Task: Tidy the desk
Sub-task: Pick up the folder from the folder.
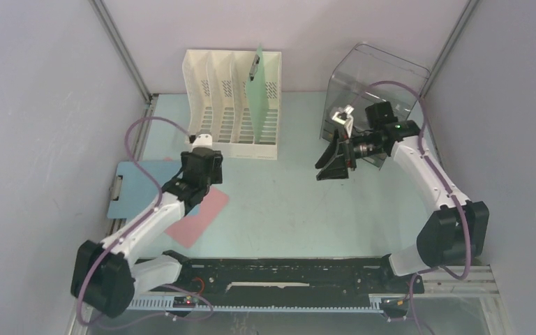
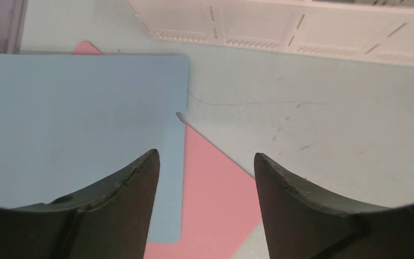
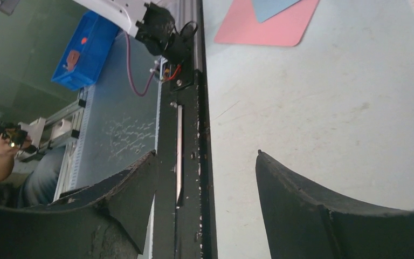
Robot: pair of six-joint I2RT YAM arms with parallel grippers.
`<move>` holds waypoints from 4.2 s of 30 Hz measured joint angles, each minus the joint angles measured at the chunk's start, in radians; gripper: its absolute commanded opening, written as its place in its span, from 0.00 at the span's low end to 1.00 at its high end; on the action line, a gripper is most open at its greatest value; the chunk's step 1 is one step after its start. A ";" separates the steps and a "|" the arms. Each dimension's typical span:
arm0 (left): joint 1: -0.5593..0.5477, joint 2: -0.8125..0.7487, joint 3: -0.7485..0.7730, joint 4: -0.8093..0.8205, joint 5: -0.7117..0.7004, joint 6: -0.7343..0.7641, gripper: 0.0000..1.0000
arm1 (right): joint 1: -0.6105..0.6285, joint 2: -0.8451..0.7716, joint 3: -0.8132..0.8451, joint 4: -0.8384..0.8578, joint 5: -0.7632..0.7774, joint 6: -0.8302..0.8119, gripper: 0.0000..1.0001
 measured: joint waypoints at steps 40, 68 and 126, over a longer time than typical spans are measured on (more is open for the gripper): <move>0.621 0.062 0.050 -0.025 -0.228 -0.132 0.58 | 0.124 0.108 0.026 -0.111 -0.026 -0.104 0.75; 0.828 0.189 -0.068 -0.150 -0.287 -0.238 0.63 | 0.040 0.242 0.174 -0.555 -0.131 -0.533 0.75; 1.540 0.246 -0.373 0.679 0.838 -0.468 0.57 | 0.034 0.242 0.174 -0.560 -0.138 -0.550 0.75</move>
